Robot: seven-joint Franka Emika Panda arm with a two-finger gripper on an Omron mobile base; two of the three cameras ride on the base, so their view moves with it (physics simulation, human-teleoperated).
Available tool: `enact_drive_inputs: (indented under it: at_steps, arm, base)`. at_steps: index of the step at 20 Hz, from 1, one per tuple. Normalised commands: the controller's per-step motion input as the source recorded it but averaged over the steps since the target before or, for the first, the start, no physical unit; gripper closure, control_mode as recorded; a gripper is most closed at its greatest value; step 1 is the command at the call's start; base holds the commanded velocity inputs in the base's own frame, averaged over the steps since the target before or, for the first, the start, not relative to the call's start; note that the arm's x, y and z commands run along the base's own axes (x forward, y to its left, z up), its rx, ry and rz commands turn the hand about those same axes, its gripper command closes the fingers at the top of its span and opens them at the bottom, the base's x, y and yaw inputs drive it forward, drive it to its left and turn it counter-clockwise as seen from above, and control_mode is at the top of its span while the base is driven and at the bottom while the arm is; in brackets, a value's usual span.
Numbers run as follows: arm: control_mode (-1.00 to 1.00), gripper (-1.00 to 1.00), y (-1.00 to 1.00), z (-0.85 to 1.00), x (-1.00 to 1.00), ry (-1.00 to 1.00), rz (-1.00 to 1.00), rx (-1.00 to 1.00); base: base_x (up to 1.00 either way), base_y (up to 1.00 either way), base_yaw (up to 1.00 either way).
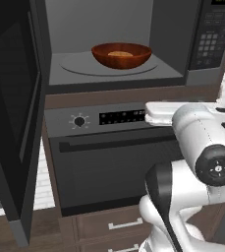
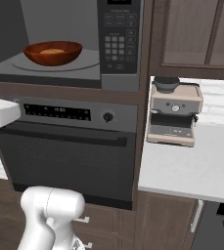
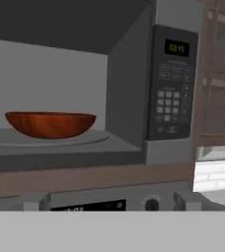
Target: Open the microwave, place the bowl with waffle inside the microwave, then close the microwave door and turn it on.
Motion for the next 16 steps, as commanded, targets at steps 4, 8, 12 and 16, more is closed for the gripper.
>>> enact_drive_inputs:
  at_steps: [4, 8, 12, 16]
  arm:
    - [-1.00, -1.00, 0.13, 0.03, -0.93, 0.04, 0.00, 0.00]
    - [-1.00, -1.00, 0.41, 0.00, -0.68, 0.09, 0.13, -0.08]
    - [-1.00, -1.00, 0.00, 0.00, -0.33, 0.00, 0.10, 0.00]
    - [-1.00, -1.00, 0.00, 0.00, -0.22, 0.00, 0.10, 0.00]
  base:
    - [0.00, 0.00, 0.00]
    - [0.00, 0.00, 0.00]
    - [0.00, 0.00, 0.00]
    - [0.00, 0.00, 0.00]
